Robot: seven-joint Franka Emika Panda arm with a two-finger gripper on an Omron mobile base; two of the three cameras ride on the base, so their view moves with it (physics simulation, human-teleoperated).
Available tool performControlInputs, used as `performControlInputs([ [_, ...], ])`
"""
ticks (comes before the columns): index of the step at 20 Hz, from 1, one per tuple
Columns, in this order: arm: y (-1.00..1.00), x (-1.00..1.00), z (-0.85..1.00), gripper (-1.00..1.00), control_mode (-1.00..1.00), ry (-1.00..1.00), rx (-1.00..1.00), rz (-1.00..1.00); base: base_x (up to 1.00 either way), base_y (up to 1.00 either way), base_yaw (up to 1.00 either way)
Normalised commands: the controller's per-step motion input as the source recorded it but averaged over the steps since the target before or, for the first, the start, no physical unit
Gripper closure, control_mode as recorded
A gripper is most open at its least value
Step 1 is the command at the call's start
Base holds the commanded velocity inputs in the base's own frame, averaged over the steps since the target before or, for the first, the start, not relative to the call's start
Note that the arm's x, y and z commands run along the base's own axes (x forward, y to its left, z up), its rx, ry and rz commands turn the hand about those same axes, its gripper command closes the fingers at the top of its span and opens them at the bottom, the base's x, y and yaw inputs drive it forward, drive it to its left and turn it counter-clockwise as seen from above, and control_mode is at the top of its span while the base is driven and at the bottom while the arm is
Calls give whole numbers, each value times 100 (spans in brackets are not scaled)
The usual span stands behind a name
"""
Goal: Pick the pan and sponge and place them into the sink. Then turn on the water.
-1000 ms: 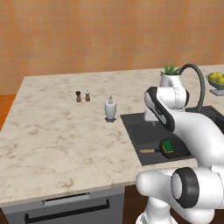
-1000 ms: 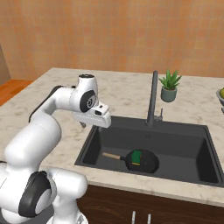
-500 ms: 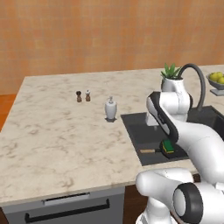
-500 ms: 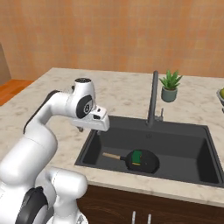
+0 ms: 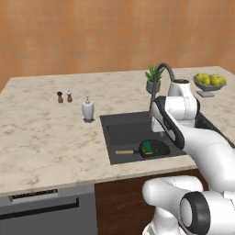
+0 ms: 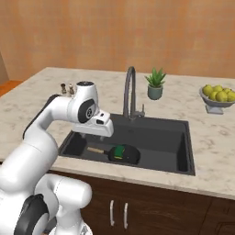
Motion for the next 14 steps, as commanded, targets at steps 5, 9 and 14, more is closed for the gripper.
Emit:
performControlInputs([
  [5, 0, 0, 0, -100, 100, 0, 0, 0, 14, -81, 0],
  [9, 0, 0, 0, -100, 100, 0, 0, 0, 36, -56, 0],
  [14, 0, 0, 0, -100, 100, 0, 0, 0, 39, -45, 0],
])
